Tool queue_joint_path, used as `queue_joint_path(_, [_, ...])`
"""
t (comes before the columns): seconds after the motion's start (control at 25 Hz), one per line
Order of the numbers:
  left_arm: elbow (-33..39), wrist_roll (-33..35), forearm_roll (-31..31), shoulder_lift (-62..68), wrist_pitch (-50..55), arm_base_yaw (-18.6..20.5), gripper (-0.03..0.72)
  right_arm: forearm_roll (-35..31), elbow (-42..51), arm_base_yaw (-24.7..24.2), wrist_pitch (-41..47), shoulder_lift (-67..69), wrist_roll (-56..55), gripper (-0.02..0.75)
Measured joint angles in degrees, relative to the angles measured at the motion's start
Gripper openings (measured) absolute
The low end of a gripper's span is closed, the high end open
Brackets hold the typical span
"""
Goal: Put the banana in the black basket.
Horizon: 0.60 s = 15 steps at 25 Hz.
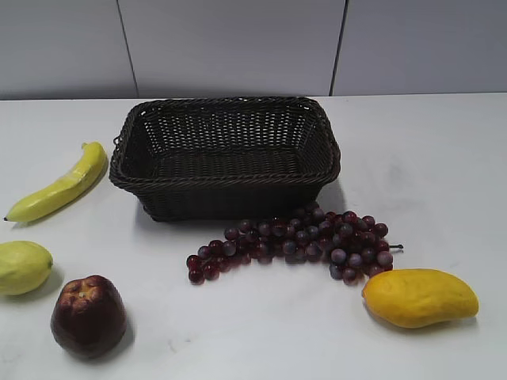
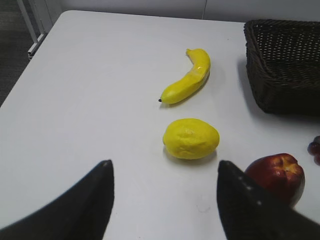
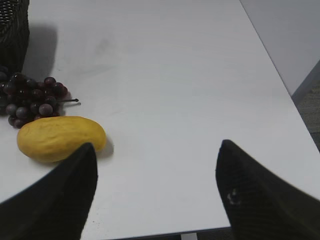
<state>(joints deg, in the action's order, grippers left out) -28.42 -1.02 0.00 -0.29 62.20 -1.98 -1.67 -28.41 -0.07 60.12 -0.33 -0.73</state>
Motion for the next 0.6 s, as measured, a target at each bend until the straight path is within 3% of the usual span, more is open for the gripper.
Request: queue_joint_path(0.6, [0.0, 0.0, 0.0, 0.0, 0.0, 0.0, 0.635, 0.0, 0.0, 0.0, 0.0, 0.0, 0.0, 0.589])
